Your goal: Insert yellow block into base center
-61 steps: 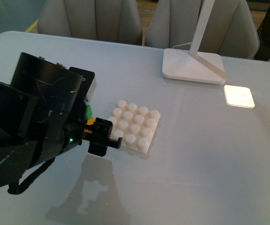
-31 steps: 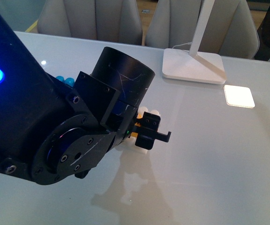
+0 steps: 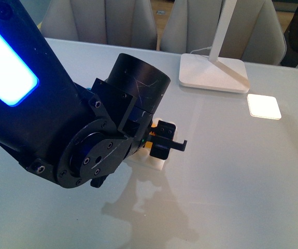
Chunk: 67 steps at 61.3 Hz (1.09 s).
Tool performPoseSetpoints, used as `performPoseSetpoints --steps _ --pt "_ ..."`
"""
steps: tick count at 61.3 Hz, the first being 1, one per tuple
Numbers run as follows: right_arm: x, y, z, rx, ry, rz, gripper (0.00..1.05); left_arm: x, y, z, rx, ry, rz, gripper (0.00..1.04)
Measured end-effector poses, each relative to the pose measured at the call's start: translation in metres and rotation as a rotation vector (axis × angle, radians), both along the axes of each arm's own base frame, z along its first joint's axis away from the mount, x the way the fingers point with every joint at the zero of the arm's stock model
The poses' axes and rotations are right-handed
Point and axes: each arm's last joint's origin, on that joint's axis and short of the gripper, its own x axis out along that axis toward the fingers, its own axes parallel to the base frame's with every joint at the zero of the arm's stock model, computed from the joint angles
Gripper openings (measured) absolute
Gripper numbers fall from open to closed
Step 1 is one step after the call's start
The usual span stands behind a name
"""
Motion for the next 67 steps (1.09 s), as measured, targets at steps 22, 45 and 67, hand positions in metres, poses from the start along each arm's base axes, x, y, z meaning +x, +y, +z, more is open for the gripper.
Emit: performPoseSetpoints --steps 22,45,67 --pt "0.000 0.000 0.000 0.000 0.000 0.000 0.96 0.004 -0.003 -0.003 -0.002 -0.001 -0.002 0.62" --pt "0.000 0.000 0.000 0.000 0.000 0.000 0.96 0.005 -0.003 -0.012 0.006 0.012 -0.001 0.62" --pt "0.000 0.000 0.000 0.000 0.000 0.000 0.96 0.005 -0.003 -0.015 0.008 0.019 -0.003 0.62"
